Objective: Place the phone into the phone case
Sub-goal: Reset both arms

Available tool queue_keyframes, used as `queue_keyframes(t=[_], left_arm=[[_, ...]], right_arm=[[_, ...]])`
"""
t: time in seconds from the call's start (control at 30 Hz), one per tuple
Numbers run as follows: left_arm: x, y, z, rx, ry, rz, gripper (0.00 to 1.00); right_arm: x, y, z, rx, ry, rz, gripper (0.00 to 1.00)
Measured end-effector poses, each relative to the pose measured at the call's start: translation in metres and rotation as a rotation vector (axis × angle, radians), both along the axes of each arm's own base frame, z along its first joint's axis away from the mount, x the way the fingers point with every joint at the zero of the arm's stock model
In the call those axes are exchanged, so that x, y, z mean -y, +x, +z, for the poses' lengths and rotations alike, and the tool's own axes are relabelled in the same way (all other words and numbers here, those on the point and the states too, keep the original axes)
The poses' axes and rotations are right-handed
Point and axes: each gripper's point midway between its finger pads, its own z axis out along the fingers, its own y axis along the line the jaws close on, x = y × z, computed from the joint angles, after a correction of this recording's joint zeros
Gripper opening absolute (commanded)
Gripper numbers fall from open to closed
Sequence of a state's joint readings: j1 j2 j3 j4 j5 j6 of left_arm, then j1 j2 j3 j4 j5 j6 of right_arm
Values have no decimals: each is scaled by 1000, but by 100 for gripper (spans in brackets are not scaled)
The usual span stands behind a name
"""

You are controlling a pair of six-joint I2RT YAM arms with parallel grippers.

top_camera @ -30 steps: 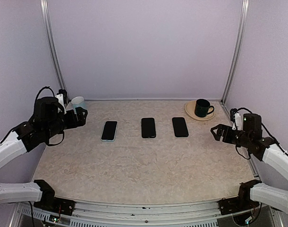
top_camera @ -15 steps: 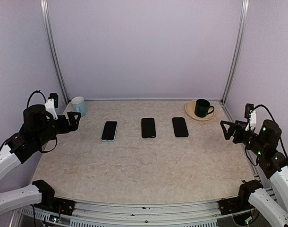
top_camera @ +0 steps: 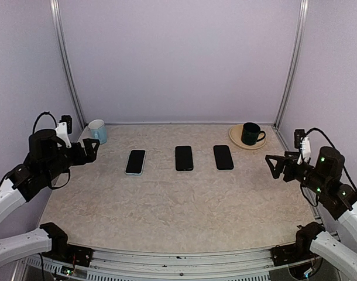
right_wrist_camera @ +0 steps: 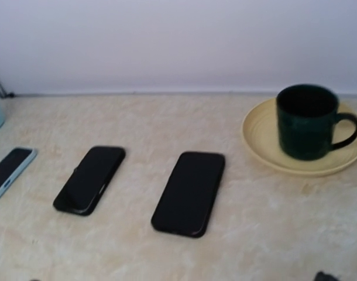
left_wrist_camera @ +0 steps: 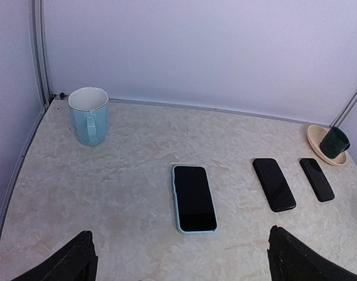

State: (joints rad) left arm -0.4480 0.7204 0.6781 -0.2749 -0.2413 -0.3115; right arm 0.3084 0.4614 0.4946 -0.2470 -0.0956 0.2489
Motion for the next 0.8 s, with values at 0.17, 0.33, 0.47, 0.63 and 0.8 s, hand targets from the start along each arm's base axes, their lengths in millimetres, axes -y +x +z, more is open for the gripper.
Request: queue_keyframes(t=[0.17, 0.33, 0.47, 0.63, 0.8], left_arm=[[0, -4, 6, 20, -6, -11, 99], [-7, -14, 16, 69, -17, -4, 99], [-13, -22, 29, 121, -26, 4, 99], [-15, -25, 34, 140, -33, 7, 99], [-13, -22, 29, 122, -25, 6, 99]], right_arm=[[8, 2, -5, -42, -7, -75, 100], [20, 4, 8, -31, 6, -150, 100], [27, -3, 23, 25, 32, -172, 100], [34, -17, 42, 113, 74, -185, 100], [35, -13, 39, 101, 72, -196, 100]])
